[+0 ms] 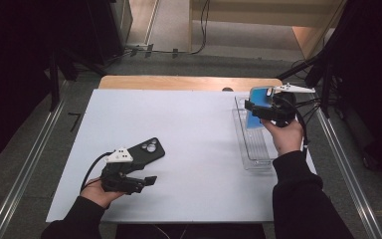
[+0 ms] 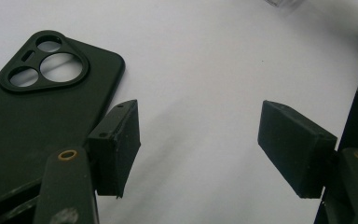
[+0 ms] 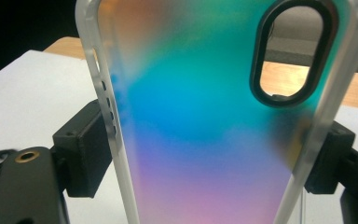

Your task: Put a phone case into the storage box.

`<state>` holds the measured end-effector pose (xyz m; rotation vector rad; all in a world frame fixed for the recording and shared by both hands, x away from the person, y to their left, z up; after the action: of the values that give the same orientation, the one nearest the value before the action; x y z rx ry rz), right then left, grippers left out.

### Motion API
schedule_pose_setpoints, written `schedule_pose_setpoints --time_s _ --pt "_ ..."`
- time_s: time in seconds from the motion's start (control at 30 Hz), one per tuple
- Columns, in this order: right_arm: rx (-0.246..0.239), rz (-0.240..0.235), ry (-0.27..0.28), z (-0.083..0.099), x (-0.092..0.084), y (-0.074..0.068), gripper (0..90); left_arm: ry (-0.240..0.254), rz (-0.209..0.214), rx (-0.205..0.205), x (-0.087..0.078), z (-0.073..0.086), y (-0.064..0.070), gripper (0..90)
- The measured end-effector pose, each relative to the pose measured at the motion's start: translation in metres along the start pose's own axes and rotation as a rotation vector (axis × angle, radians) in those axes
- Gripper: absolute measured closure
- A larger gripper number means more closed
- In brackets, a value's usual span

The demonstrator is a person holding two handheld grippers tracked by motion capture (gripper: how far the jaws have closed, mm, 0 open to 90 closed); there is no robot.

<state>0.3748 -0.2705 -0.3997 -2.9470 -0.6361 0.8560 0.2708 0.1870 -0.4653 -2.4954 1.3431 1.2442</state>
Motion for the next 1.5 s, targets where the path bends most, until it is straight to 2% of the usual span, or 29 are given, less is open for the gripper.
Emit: schedule_pose_setpoints --time_s 0.17,0.3,0.53,0.67,0.73,0.87,1.0,1.17,1.23,1.37,1.5 --pt "0.006 0.021 0.001 -0.006 0.008 0.007 16.5 0.003 -0.001 -0.001 0.000 0.000 0.000 30.4" --pt "0.039 0.019 0.017 -0.010 0.015 0.014 16.5 -0.003 -0.001 0.003 0.001 0.000 0.001 30.3" --pt "0.032 0.049 -0.009 -0.019 0.035 0.019 16.5 -0.008 0.002 0.008 0.001 0.001 0.002 30.4" --pt "0.054 0.051 -0.019 -0.021 0.047 0.027 16.5 -0.008 0.000 0.006 0.001 0.001 0.002 30.4" --pt "0.070 0.050 -0.021 -0.021 0.053 0.031 16.4 -0.004 0.004 0.005 0.002 0.001 0.002 30.4" --pt "0.063 0.077 -0.048 -0.021 0.065 0.036 16.4 -0.012 0.005 0.010 0.002 0.001 0.001 30.4" --pt "0.095 0.089 -0.069 -0.016 0.078 0.042 16.4 -0.010 0.007 0.011 0.003 0.001 0.002 30.3" --pt "0.089 0.090 -0.099 -0.011 0.094 0.043 16.3 -0.022 0.012 0.019 0.004 0.001 0.003 30.4" --pt "0.077 0.109 -0.110 -0.009 0.100 0.044 16.2 -0.021 0.014 0.019 0.004 0.001 0.004 30.4" --pt "0.094 0.126 -0.113 -0.006 0.109 0.046 16.0 -0.019 0.018 0.024 0.004 0.001 0.004 30.3" --pt "0.069 0.147 -0.128 -0.003 0.117 0.046 15.9 -0.020 0.020 0.023 0.004 0.001 0.004 30.4"
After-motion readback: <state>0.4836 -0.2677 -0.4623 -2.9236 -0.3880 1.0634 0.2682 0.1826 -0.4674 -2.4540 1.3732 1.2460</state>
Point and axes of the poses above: each handheld gripper's, and its own axes: x roughly forward along the jaws, z roughly out of its underside, y roughly to its right, the point moved 1 cm from there along x, roughly forward along the jaws, and after that the axes turned 6 degrees about -x, right-handed, at the moved point
